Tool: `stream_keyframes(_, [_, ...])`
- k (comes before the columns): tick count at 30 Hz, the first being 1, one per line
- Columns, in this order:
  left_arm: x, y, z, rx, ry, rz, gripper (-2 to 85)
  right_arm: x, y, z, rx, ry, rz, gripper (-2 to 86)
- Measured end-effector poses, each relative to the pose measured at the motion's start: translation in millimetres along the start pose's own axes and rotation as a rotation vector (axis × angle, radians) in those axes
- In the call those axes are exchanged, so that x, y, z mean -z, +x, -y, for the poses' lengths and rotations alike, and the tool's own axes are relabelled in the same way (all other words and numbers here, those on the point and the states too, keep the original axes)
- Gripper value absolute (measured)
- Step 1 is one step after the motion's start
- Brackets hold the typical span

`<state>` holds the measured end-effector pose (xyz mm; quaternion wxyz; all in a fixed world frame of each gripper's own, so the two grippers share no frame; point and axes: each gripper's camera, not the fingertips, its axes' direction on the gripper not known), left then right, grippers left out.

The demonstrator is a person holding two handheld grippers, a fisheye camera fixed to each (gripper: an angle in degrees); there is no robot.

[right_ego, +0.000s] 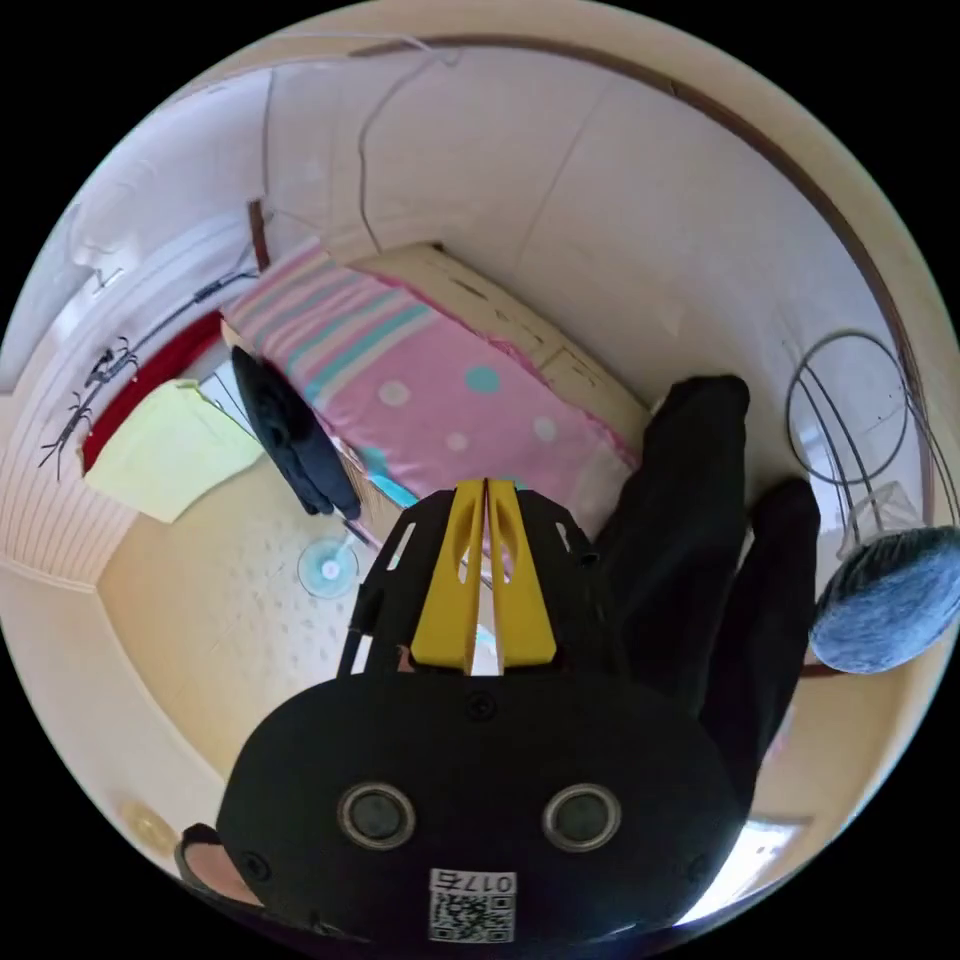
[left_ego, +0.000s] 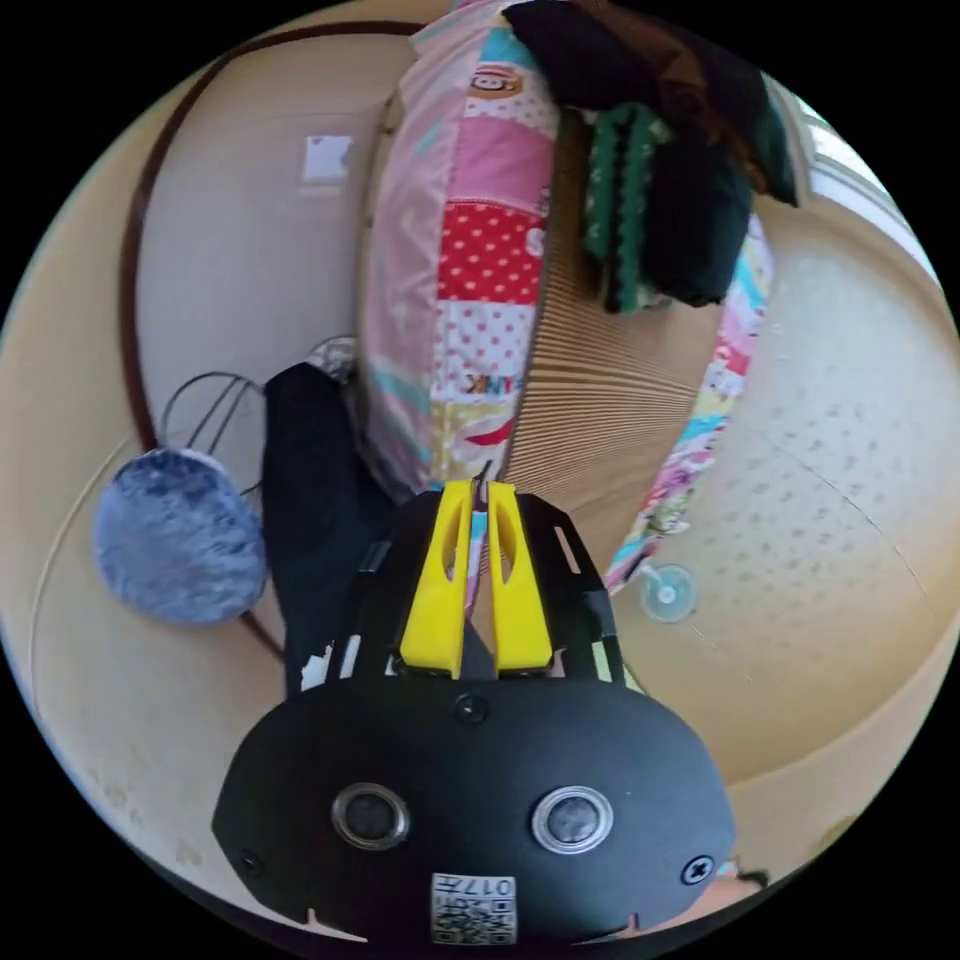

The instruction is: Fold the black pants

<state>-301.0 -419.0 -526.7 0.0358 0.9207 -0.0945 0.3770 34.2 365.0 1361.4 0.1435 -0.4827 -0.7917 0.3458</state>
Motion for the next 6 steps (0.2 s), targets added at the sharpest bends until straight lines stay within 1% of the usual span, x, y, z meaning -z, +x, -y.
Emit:
stream_keyframes(1, [-2, -12, -9, -0.060, 0.022, -0.110, 2.4, -10, 6, 0, 0.009, 0.026, 0.011, 0.4])
stream_keyframes(2, [-11, -24, -16, -0.067, 0.020, -0.181, 2.4, -33, 9, 3, 0.031, -0.015, 0.021, 0.4])
stream_keyframes(3, [-18, -30, -19, -0.053, 0.008, -0.209, 2.3, -50, 9, 5, 0.051, -0.056, 0.030, 0.4])
stream_keyframes(4, [-36, -40, -23, -0.018, -0.028, -0.272, 3.1, -91, 5, 9, 0.102, -0.174, 0.035, 0.3])
stream_keyframes(5, [-54, -42, -24, 0.006, -0.075, -0.350, 3.5, -140, -3, 7, 0.148, -0.319, -0.018, 0.3])
stream_keyframes(6, [-62, -41, -25, 0.013, -0.096, -0.389, 3.6, -165, -10, 3, 0.170, -0.388, -0.086, 0.3])
